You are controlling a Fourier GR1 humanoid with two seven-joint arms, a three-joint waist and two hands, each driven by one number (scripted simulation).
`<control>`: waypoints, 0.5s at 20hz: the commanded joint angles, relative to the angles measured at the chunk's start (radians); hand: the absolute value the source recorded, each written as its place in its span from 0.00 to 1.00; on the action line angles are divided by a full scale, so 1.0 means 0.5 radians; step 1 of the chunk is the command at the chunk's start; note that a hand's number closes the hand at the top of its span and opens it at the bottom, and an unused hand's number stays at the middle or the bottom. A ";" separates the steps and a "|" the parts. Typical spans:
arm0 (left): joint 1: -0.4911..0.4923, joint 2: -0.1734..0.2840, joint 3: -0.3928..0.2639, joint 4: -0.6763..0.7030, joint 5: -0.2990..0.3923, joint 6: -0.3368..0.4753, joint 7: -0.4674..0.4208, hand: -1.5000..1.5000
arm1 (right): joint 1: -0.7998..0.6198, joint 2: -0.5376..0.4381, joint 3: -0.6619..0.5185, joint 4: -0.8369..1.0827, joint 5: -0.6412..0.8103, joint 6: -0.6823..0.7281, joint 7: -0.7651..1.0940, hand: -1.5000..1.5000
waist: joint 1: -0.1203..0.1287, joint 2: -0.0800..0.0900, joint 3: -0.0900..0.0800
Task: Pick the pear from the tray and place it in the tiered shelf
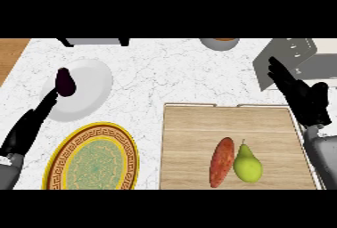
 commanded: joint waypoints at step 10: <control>-0.063 -0.376 0.056 -0.445 0.313 0.074 0.134 0.50 | -0.034 -0.153 -0.102 0.246 -0.272 0.541 -0.067 0.00 | 0.031 -0.028 -0.026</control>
